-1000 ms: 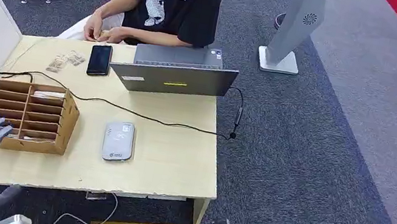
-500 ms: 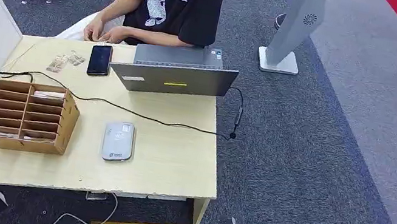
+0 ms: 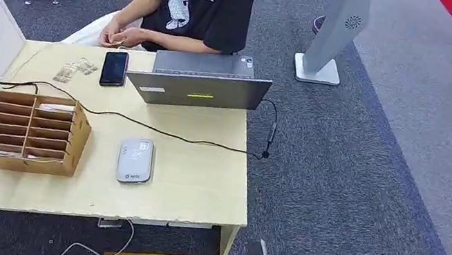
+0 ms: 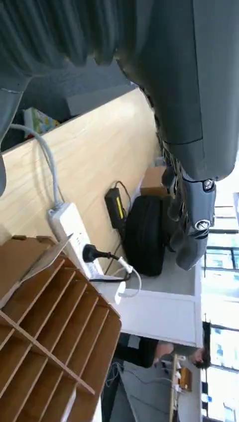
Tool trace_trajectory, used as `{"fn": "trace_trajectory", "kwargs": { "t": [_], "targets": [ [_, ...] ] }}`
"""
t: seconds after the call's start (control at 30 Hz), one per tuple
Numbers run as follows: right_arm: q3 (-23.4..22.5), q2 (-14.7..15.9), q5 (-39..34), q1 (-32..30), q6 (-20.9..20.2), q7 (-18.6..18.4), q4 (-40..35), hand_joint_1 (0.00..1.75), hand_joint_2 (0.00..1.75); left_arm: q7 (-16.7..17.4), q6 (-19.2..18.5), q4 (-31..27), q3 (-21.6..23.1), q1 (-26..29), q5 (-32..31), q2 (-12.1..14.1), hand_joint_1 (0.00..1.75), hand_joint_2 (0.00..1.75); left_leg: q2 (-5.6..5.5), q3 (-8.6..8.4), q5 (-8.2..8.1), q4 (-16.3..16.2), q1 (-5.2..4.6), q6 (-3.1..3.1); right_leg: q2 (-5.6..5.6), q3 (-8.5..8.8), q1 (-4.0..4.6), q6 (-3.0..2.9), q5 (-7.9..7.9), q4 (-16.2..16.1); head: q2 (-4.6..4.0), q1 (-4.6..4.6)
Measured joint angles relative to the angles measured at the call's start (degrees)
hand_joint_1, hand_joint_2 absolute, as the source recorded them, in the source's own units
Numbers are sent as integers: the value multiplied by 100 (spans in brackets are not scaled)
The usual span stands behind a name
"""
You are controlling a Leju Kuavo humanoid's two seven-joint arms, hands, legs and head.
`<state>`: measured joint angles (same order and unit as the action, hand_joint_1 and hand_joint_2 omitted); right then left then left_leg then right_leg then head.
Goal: Pass the card to the sensor for recognition and then transmit it.
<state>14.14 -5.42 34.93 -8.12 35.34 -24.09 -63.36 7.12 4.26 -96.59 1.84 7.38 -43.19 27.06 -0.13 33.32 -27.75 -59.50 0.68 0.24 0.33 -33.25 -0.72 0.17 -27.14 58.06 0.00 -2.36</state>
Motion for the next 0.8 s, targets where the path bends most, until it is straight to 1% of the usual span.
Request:
{"fn": "trace_trajectory", "kwargs": {
  "t": [0.13,0.33,0.5,0.67,0.8],
  "targets": [
    [0,-17,-2,76,15,-2,65,0,175,-63,-20,308,13,-241,6,-262,0,175,0,0,0,-3,0,0,1,-2,0,1,0,0,0,-2],
    [9,-68,-42,203,42,0,173,0,175,-87,-63,831,182,-759,-66,-513,0,175,0,0,0,-4,0,0,1,-2,0,1,0,0,0,0],
    [52,-109,-114,300,52,2,277,0,175,-111,-142,1190,505,-1187,-228,-596,0,175,0,-1,3,-4,0,-2,2,-2,0,-1,3,0,0,2],
    [105,-140,-146,384,63,2,376,0,175,-63,-321,1474,903,-1691,-475,-592,0,175,0,-1,6,-6,1,-4,1,-3,0,0,5,0,0,0],
    [114,-164,-190,443,57,11,443,0,175,-70,-557,1626,1330,-2110,-595,-533,0,175,-2,0,6,-6,1,-5,2,-2,0,-1,6,0,0,0]
  ]
}}
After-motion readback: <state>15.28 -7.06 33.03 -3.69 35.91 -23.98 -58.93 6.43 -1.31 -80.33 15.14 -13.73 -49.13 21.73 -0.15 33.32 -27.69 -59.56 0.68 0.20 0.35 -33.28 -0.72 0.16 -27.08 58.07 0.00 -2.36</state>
